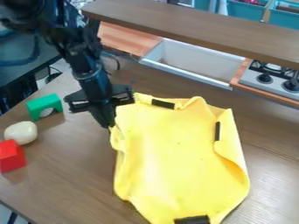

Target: Unfold the cloth from top right to top left

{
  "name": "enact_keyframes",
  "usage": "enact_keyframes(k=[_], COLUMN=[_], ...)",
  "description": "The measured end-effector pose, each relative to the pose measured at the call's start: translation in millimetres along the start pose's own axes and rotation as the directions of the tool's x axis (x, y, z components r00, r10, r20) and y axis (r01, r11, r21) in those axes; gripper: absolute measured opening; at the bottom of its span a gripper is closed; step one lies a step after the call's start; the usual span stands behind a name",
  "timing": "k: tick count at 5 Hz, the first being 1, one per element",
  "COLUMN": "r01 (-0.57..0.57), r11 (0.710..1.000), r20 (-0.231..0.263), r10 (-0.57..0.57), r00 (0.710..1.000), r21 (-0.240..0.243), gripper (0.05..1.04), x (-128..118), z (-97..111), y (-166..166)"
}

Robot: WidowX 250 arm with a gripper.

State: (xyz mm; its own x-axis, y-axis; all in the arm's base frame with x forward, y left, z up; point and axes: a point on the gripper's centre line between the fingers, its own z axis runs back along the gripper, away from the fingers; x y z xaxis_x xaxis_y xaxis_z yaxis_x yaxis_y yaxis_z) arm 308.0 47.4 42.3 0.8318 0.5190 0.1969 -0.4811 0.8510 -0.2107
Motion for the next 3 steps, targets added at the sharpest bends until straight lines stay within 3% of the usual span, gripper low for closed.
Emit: enact_keyframes(k=[1, 2, 3], r01=[0.035, 0.076, 0.116], r11=[0.99, 0.972, 0.951], r20=[0.001, -0.001, -0.035], r10=[-0.036, -0.078, -0.11], r00=[0.999, 0.997, 0.993], r21=[0.134, 0.221, 0.286], gripper=[0.048, 0.048, 0.049], x=[-4, -1, -3], z=[-10, -17, -33], y=[7, 10, 8])
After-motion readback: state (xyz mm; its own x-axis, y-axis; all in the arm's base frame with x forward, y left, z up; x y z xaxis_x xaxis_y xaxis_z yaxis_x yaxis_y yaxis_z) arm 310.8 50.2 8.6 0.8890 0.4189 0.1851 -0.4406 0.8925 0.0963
